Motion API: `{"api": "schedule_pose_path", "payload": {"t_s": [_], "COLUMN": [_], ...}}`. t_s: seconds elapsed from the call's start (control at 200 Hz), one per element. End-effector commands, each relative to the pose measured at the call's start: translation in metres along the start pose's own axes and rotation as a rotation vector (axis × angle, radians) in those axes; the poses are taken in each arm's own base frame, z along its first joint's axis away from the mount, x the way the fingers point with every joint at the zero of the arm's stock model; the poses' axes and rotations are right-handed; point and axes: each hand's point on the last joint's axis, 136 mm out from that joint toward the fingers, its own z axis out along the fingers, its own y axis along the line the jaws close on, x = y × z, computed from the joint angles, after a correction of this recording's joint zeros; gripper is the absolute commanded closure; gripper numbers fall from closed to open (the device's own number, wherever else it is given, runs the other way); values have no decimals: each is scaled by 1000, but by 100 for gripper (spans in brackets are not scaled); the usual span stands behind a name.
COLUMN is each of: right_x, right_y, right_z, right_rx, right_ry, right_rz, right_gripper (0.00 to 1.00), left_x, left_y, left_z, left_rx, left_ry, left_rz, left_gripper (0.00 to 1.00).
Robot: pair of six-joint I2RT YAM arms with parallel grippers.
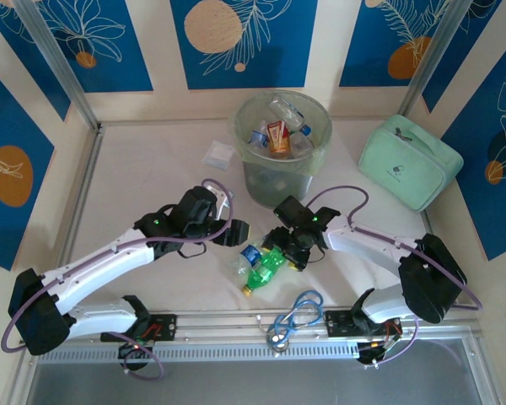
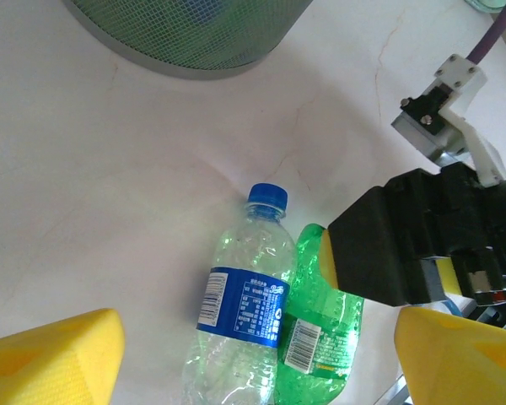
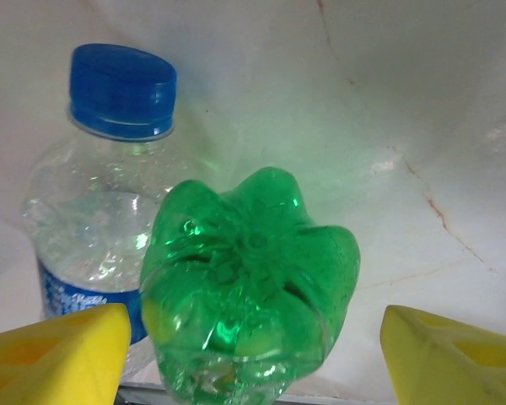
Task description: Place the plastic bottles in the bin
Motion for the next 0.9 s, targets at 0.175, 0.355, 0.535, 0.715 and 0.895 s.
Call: {"api": "schedule_pose_path", "payload": {"t_s": [0.175,0.355,0.535,0.715,0.895], "right_x": [2,-3,-5,-4,3], "right_y": [-5,-6,-8,5,33], "right_z": [20,24,20,6,-29], "right_rx": [25,40,46,-3,-97], "right_ry": [29,22,3,-13,-63], "right_rz": [30,29,13,-47,-200], "right_gripper": [27,34,39,44,47], "left_x": [2,2,3,1,-8], "left_y": [3,3,4,3,-3], "left_z": [1,2,4,5,0], "left_rx": [9,10,4,7,21], "left_ry": [-6,-5,0,1,-25], "left_rz": [-31,-36,-37,-38,-39], "left_gripper": [17,18,17,17,17]}}
